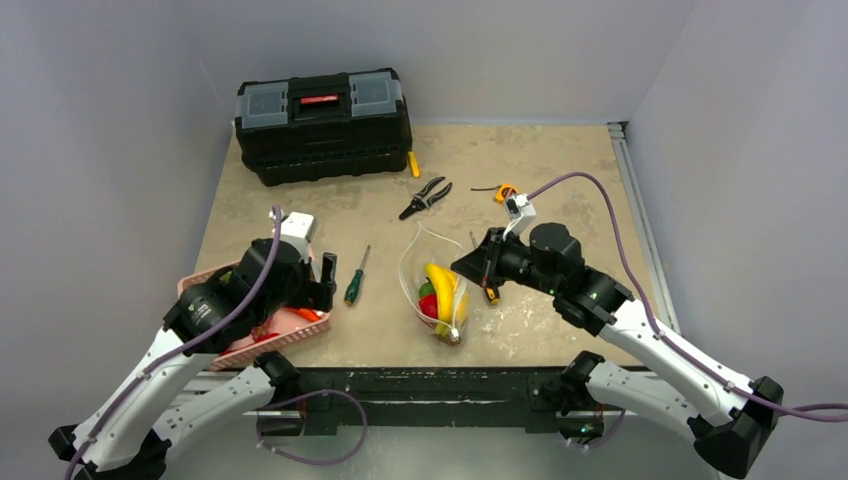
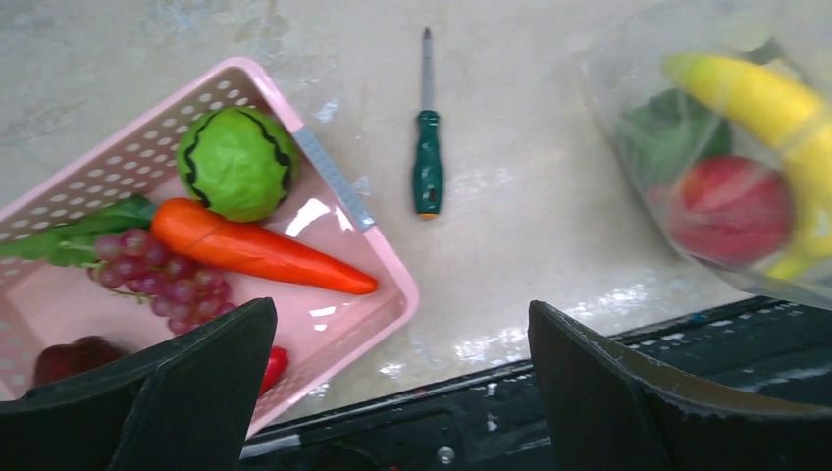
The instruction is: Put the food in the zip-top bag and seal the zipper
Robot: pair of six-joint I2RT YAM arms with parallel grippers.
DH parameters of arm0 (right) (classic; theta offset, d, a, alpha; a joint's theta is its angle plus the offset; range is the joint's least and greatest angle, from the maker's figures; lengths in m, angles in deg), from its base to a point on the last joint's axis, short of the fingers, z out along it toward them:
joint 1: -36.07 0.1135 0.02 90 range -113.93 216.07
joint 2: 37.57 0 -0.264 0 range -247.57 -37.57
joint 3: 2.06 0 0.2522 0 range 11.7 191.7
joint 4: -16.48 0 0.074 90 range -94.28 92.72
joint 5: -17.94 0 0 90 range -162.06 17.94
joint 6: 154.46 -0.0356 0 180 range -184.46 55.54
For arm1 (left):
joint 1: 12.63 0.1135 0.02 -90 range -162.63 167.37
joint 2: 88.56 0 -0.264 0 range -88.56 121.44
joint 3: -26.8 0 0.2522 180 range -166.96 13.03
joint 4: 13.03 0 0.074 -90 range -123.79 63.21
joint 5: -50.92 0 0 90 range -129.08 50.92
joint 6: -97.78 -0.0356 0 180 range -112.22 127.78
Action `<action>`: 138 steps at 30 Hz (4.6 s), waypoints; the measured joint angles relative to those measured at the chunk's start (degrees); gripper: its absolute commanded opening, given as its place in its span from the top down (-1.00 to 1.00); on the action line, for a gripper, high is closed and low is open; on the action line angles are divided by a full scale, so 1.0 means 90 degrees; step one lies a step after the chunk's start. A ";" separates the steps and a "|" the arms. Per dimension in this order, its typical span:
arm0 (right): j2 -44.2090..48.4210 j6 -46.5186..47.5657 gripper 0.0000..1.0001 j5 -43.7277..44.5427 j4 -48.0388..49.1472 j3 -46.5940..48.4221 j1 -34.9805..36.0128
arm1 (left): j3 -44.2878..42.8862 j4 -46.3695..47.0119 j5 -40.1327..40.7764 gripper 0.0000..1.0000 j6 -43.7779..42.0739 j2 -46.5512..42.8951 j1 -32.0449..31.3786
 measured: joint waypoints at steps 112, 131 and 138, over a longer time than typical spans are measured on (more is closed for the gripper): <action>-0.0848 0.0138 1.00 -0.0342 0.0384 0.0085 0.0000 | 0.3415 0.3835 -0.3716 0.21 0.2358 -0.1047 0.6538; -0.0903 0.0044 1.00 -0.0335 0.0391 0.0177 0.0000 | 0.1124 0.5268 -0.6598 0.29 0.1163 -0.0126 0.1212; -0.0731 -0.0024 1.00 -0.0323 0.0386 0.0177 0.0000 | 0.0199 0.3742 -0.4673 0.28 0.0879 0.1168 0.0464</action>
